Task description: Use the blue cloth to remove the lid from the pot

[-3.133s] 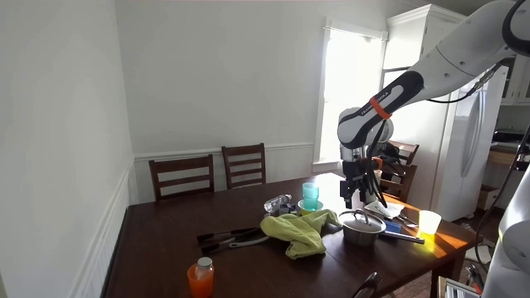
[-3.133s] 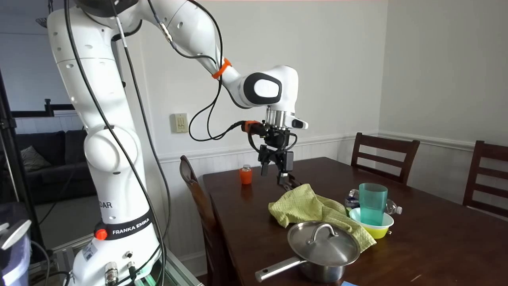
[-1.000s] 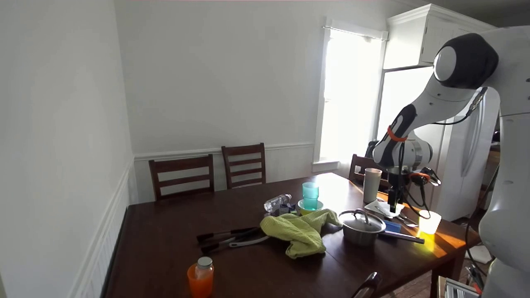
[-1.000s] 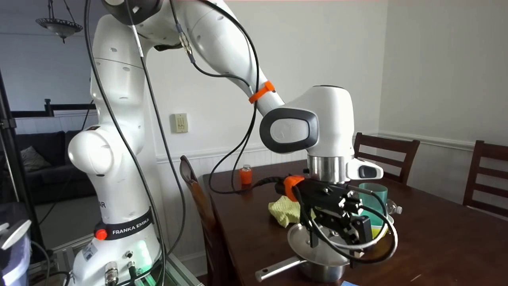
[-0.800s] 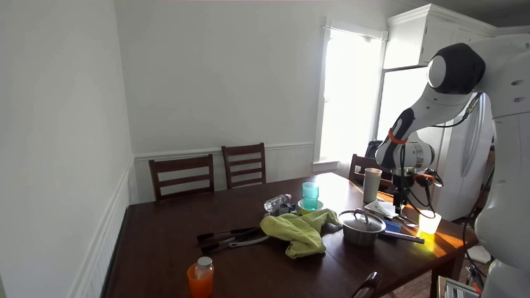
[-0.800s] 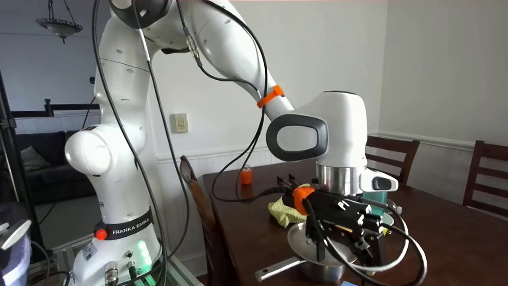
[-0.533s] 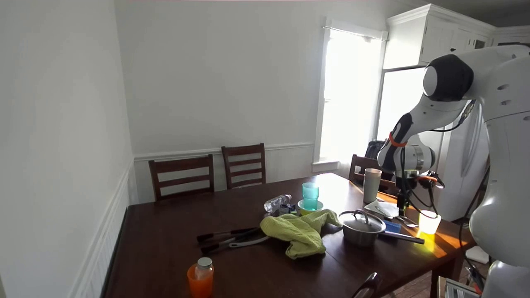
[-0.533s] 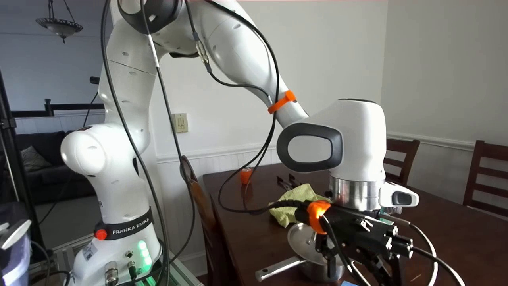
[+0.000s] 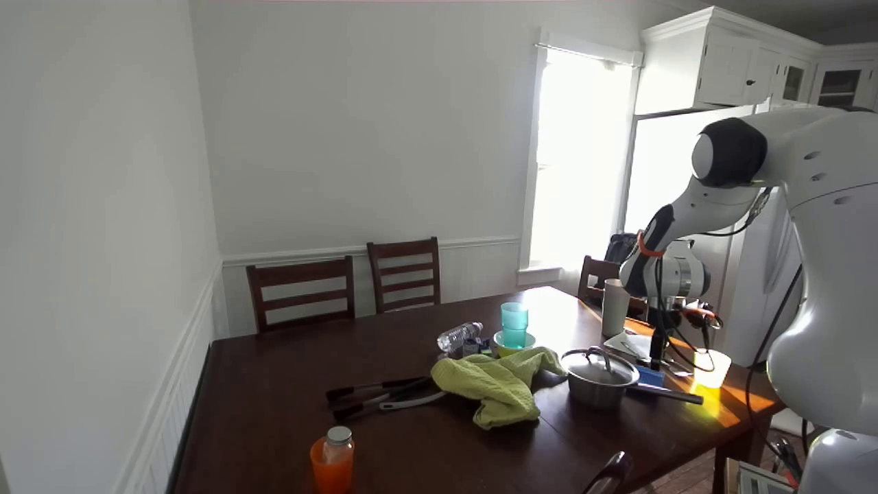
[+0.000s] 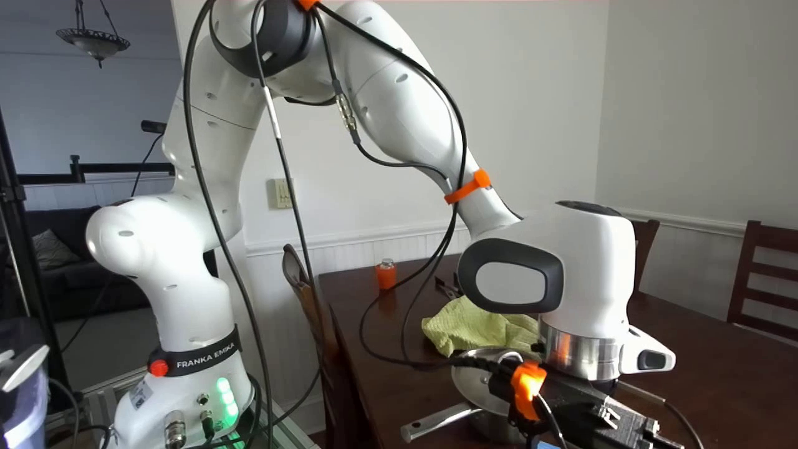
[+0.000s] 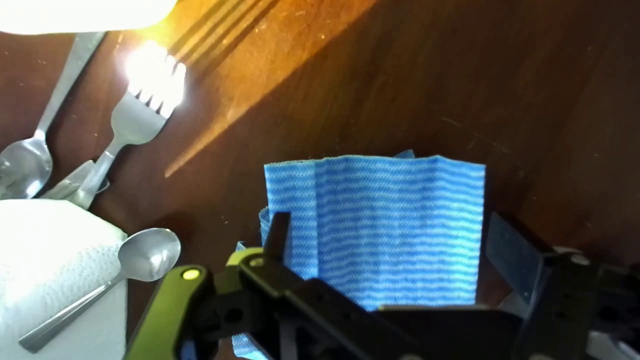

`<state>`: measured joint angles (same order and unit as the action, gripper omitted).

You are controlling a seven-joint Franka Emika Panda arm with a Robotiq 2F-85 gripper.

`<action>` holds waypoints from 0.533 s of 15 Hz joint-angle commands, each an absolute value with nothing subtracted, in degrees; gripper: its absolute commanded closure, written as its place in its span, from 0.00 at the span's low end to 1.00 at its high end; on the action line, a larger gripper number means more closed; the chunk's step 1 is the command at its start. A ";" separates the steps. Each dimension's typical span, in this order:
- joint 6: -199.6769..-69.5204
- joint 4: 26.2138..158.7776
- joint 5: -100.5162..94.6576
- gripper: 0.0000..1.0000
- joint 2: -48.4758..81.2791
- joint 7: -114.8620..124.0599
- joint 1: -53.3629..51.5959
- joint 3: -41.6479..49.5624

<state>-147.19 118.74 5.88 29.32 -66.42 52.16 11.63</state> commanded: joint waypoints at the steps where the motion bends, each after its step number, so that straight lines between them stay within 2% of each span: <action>1: -149.11 116.21 7.61 0.00 32.75 -68.47 55.28 8.11; 8: -156.14 115.98 8.40 0.00 36.86 -67.51 58.62 3.10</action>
<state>-153.58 117.31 6.91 34.69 -66.65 56.18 5.59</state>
